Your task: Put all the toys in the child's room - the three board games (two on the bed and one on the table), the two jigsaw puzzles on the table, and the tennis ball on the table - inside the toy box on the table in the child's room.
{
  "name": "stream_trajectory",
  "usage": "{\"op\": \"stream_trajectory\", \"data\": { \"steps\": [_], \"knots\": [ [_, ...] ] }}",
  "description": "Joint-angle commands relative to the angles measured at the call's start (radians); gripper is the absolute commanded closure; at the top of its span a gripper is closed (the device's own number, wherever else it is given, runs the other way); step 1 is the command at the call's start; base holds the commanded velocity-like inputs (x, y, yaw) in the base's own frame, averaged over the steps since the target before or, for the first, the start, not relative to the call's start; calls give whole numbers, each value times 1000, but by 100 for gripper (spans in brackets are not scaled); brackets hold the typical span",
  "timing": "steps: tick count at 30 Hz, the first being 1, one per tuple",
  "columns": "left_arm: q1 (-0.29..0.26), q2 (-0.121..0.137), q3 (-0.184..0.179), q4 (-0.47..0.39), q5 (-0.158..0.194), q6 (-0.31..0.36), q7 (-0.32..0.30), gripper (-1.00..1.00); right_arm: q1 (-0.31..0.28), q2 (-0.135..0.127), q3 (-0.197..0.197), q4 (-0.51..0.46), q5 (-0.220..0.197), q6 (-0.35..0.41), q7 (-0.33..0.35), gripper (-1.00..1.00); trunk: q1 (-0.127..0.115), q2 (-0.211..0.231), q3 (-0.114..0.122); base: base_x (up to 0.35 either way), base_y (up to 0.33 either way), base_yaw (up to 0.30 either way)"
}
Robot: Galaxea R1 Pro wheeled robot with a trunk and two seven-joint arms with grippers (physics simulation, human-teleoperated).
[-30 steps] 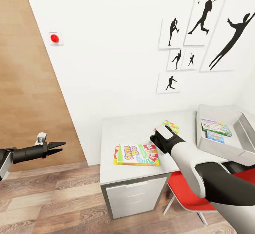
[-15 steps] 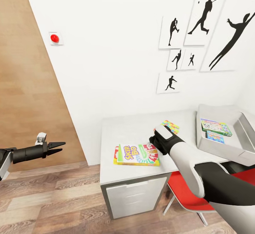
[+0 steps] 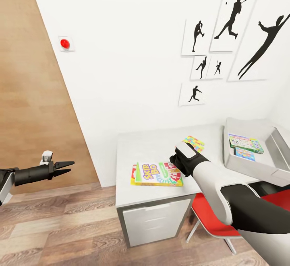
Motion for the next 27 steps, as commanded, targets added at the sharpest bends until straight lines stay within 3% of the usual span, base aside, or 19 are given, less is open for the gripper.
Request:
{"op": "stream_trajectory", "data": {
  "steps": [1,27],
  "knots": [
    [0,0,0,0,2,9,-2,-100,-1,0,8,-1,-4,9,-5,-100,0,-1,-1,-29,23,0],
    [-1,-1,0,0,2,9,-2,-100,-1,-2,10,-1,-3,8,-5,-100,0,-1,-1,4,3,0]
  ]
}}
